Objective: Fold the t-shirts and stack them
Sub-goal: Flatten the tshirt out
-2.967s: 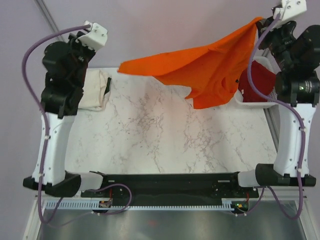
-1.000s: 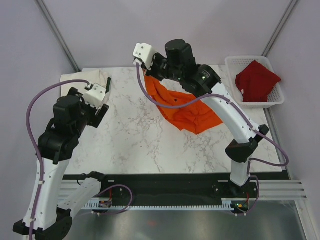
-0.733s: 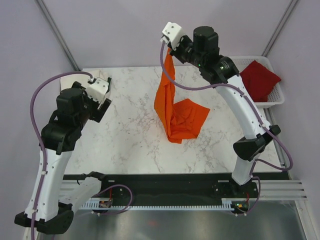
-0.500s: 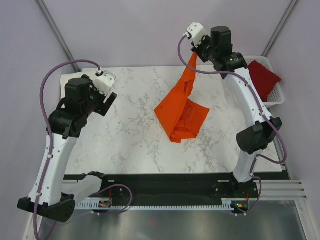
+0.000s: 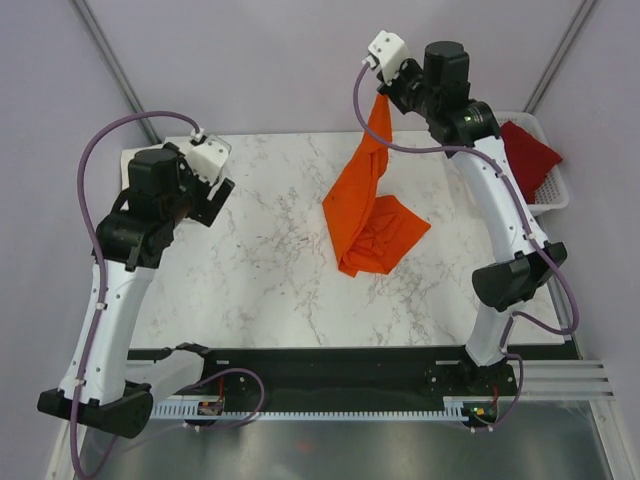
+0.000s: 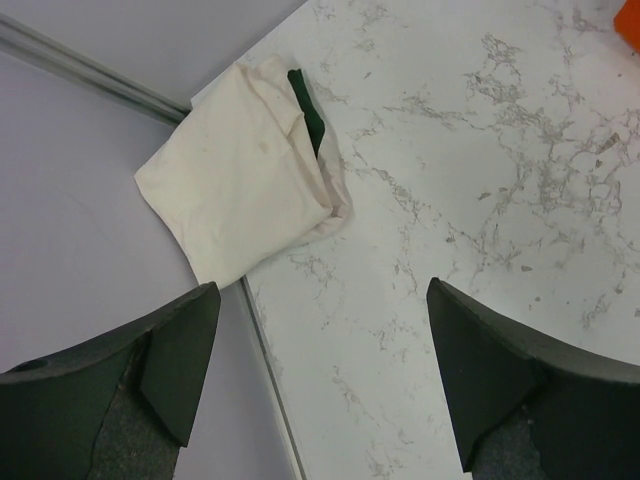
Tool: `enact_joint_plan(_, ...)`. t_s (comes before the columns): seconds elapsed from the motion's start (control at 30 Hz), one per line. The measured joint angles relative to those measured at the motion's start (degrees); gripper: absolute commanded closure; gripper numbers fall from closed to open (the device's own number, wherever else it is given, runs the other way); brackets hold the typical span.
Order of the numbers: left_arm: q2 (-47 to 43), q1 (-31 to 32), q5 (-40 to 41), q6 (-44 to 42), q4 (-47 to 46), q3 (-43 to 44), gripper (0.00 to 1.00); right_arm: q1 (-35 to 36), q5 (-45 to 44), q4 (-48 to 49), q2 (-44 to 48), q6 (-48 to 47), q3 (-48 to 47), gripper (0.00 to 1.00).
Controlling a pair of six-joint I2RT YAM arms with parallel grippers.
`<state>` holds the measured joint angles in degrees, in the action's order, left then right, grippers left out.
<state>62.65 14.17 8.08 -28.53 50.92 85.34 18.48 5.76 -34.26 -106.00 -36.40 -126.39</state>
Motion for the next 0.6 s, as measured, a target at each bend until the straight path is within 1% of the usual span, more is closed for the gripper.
enact_joint_plan(0.13,-4.66,-2.64,-0.87,0.85,0.04,-1.70,0.08,9.07,1.25,1.14,-1.77,-1.62,-8.66,1.00)
enact_joint_plan(0.23,-8.28,-4.20,-1.31,1.36,0.15,-2.47,0.09,15.54,1.44,5.31,-3.39,-3.32,-15.02,1.00)
enact_joint_plan(0.3,-9.68,-4.61,-2.21,1.66,0.17,-2.49,0.09,18.27,1.42,9.05,-3.43,-4.98,-16.52,1.00)
enact_joint_plan(0.43,-10.78,-4.81,-3.23,1.92,0.28,-2.49,0.09,19.32,-0.15,16.28,-2.45,-8.70,-16.20,1.00)
enact_joint_plan(0.53,-10.47,-4.83,-3.96,1.95,0.55,-2.49,0.09,17.59,-1.66,19.30,-2.40,-10.14,-15.13,1.00)
enact_joint_plan(0.6,-9.79,-4.83,-4.37,1.95,0.85,-2.49,0.09,15.30,-2.16,21.62,-2.36,-10.60,-12.50,1.00)
